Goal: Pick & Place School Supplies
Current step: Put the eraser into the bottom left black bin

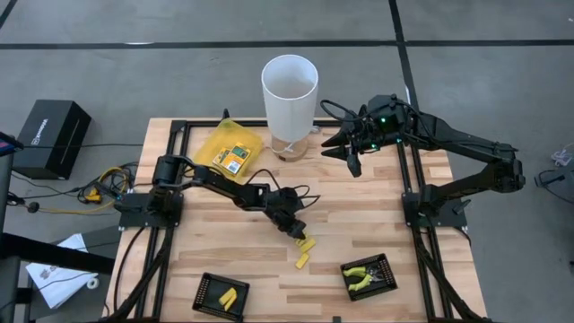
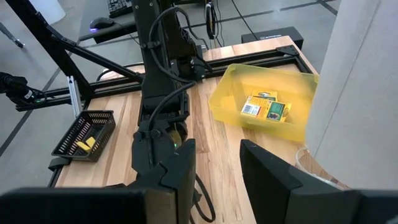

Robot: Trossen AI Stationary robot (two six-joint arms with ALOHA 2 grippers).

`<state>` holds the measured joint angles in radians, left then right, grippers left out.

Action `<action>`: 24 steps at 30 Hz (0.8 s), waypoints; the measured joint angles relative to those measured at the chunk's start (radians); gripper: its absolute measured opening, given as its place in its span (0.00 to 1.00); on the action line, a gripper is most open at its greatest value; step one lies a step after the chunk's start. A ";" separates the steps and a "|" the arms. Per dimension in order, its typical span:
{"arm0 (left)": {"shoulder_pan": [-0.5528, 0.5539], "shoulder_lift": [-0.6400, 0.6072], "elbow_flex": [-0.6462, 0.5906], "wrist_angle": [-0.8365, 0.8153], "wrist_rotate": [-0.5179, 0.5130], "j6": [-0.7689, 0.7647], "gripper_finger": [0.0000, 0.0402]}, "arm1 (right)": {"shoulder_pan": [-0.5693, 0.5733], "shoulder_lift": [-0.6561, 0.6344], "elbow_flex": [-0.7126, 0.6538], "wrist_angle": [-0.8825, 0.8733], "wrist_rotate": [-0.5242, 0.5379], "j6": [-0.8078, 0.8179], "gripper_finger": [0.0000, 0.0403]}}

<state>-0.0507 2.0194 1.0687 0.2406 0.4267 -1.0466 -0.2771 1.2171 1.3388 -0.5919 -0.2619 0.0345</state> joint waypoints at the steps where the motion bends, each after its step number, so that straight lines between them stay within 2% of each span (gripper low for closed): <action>1: -0.003 0.004 0.000 0.003 0.000 -0.002 0.24 | 0.000 0.000 0.000 0.000 0.000 -0.001 0.29; 20: -0.006 0.040 0.004 0.009 0.016 -0.008 0.23 | -0.001 0.000 0.000 -0.003 0.000 -0.008 0.29; 24: 0.010 0.040 0.005 -0.063 0.019 0.016 0.23 | -0.001 0.000 0.000 -0.004 -0.001 -0.008 0.29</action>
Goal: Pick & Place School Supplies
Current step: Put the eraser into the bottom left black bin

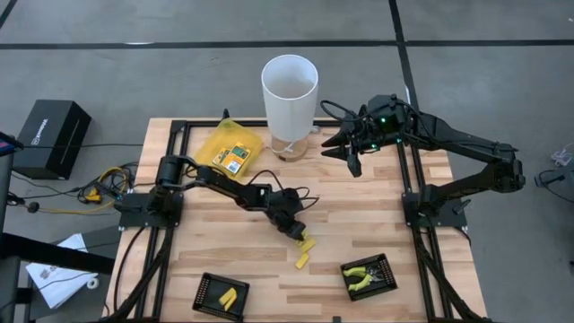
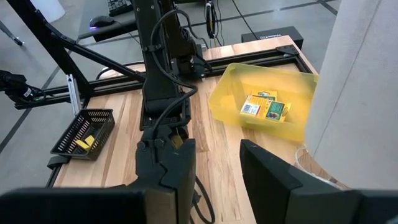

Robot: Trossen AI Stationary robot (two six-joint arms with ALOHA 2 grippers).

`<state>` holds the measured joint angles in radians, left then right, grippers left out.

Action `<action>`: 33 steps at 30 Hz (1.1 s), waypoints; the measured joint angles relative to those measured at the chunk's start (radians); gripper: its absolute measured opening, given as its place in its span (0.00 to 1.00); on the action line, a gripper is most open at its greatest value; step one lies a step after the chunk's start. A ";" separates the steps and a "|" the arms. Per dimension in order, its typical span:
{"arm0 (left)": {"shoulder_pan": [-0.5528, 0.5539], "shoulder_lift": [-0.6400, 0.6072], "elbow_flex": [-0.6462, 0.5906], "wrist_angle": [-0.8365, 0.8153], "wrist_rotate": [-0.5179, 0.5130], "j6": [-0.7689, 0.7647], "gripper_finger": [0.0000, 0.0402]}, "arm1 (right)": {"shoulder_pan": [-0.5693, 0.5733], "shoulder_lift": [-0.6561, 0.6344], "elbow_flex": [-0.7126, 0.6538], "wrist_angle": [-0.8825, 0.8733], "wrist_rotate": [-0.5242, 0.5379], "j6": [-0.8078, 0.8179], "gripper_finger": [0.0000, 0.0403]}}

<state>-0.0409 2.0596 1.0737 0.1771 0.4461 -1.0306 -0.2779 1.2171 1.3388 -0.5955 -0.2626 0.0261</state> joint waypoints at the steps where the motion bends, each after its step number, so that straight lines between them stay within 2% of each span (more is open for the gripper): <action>1: 0.003 0.000 0.000 -0.020 0.002 0.009 0.23 | 0.000 0.000 0.000 -0.001 0.000 0.000 0.29; 22: 0.008 0.002 -0.005 -0.051 0.011 0.031 0.24 | 0.000 0.000 0.000 -0.003 -0.002 -0.003 0.29; 33: 0.015 0.001 -0.005 -0.036 0.036 0.031 0.32 | 0.000 0.000 0.000 -0.003 -0.002 -0.002 0.29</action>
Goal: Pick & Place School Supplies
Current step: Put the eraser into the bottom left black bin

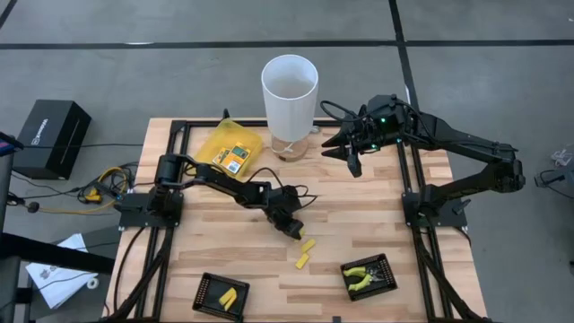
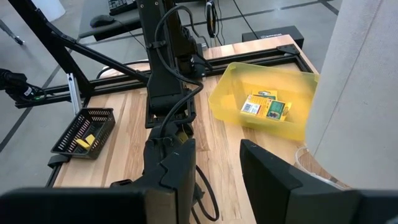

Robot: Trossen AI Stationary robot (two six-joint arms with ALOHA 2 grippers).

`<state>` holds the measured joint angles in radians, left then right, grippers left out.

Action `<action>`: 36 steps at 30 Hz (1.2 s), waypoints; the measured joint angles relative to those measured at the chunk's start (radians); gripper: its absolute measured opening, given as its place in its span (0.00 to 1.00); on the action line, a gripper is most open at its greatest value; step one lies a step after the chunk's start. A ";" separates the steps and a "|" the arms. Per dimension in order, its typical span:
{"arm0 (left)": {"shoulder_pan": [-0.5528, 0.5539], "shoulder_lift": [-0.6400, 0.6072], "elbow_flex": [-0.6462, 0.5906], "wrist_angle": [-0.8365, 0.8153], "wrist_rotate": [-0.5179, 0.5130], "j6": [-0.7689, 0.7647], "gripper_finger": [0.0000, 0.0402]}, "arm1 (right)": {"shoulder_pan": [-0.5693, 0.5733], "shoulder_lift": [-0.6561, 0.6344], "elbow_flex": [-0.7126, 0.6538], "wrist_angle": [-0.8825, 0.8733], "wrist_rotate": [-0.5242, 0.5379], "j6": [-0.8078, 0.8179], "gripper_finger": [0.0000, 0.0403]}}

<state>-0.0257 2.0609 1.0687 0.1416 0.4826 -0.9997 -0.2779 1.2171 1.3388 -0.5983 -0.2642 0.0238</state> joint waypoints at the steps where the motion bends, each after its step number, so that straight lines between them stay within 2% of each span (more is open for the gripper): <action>1: 0.000 0.000 0.000 0.000 0.000 0.000 0.32 | 0.000 0.000 0.000 0.000 0.000 0.000 0.29; 13: 0.000 -0.024 -0.001 -0.013 -0.032 -0.027 0.33 | 0.000 0.000 0.000 -0.001 0.000 -0.006 0.29; 20: 0.014 -0.075 -0.003 -0.154 -0.082 0.012 0.33 | -0.013 0.000 0.000 0.000 -0.006 -0.009 0.29; 36: 0.010 -0.074 0.071 -0.143 -0.100 0.024 0.33 | -0.034 0.000 0.000 0.000 -0.027 -0.009 0.29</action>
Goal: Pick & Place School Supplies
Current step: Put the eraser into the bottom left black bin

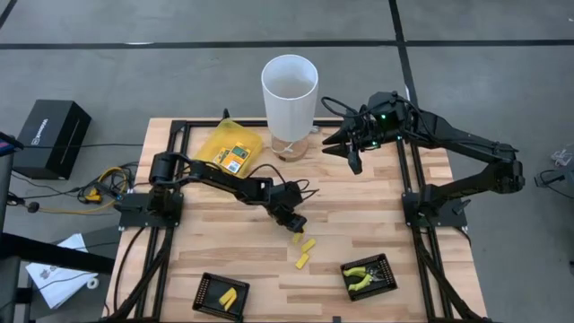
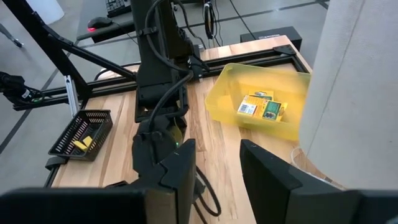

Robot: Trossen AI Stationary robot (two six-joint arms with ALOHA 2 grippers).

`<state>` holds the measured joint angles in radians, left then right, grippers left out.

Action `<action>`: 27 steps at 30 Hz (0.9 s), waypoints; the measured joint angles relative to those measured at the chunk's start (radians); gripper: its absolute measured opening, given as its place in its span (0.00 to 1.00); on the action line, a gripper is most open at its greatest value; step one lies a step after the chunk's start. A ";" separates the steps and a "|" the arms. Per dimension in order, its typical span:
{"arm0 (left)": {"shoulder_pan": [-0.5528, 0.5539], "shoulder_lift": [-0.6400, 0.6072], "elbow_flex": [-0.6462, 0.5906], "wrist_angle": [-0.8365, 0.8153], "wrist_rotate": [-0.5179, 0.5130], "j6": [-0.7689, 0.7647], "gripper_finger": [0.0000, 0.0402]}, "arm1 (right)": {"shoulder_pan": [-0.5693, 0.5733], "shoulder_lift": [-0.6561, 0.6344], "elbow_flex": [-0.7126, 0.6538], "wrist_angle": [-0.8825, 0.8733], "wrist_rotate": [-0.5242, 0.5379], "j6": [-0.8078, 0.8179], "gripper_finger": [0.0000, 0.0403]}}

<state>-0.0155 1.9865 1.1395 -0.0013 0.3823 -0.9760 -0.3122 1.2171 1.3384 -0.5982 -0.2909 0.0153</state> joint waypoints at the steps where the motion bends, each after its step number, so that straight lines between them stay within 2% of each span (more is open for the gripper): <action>1: 0.002 0.000 0.001 0.001 0.000 0.000 0.33 | 0.000 0.000 0.000 0.000 0.000 0.000 0.29; 10: 0.001 0.000 0.001 -0.095 -0.033 0.028 0.33 | 0.000 0.000 0.000 0.000 0.000 0.003 0.29; 16: -0.027 -0.002 0.001 -0.072 -0.035 0.026 0.33 | 0.000 0.000 0.000 0.000 0.000 0.002 0.29; 27: -0.014 0.007 0.002 0.005 -0.035 -0.005 0.33 | 0.000 0.000 0.000 0.000 0.000 0.003 0.29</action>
<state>-0.0296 1.9937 1.1416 0.0038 0.3472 -0.9810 -0.3119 1.2171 1.3384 -0.5987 -0.2909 0.0185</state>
